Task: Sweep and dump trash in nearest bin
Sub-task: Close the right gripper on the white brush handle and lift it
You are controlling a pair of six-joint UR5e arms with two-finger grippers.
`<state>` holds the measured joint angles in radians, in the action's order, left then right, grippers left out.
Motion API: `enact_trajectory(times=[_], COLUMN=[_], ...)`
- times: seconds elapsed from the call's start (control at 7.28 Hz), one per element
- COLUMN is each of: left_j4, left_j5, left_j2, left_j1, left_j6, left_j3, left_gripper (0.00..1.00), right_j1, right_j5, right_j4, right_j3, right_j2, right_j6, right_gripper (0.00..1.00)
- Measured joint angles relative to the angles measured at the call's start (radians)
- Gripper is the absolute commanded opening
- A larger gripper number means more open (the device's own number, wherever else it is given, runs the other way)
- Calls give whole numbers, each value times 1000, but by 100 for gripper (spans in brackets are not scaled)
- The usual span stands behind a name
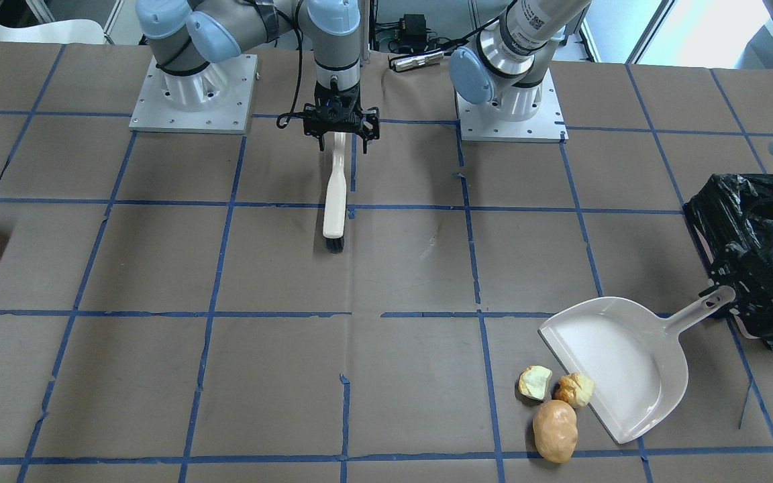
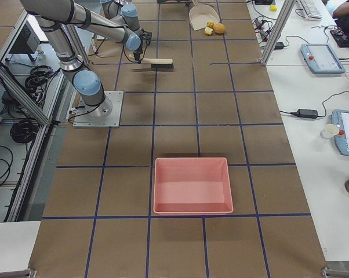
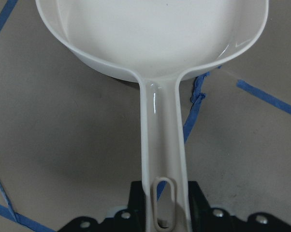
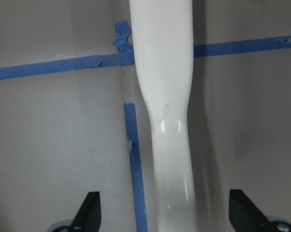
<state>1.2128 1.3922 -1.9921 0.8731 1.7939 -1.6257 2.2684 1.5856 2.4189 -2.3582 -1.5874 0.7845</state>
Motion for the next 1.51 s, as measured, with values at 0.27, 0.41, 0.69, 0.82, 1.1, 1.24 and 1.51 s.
enact_trajectory(times=[0.27, 0.41, 0.69, 0.82, 1.1, 1.24, 1.51], left_j4=[1, 1, 1, 1, -3, -10, -16], left_j5=[10, 12, 17, 28, 45, 52, 62], left_j2=[0, 0, -1, 0, 1, 1, 0], left_j1=[2, 2, 5, 12, 27, 29, 30], left_j6=[-4, -6, -9, -10, -10, -9, -11], left_j3=[-2, -3, -5, -7, -10, -13, -16], left_gripper=[7, 7, 7, 7, 7, 7, 7], right_j1=[-1, -4, -11, -15, -22, -24, -30], right_j5=[5, 7, 8, 8, 7, 6, 5], right_j4=[18, 29, 35, 36, 37, 38, 40], right_j3=[-11, -20, -26, -27, -27, -26, -23], right_j2=[-1, -2, -2, -2, -1, -1, 0], right_j6=[-9, -15, -17, -16, -16, -13, -14], right_gripper=[93, 88, 46, 24, 6, 6, 6])
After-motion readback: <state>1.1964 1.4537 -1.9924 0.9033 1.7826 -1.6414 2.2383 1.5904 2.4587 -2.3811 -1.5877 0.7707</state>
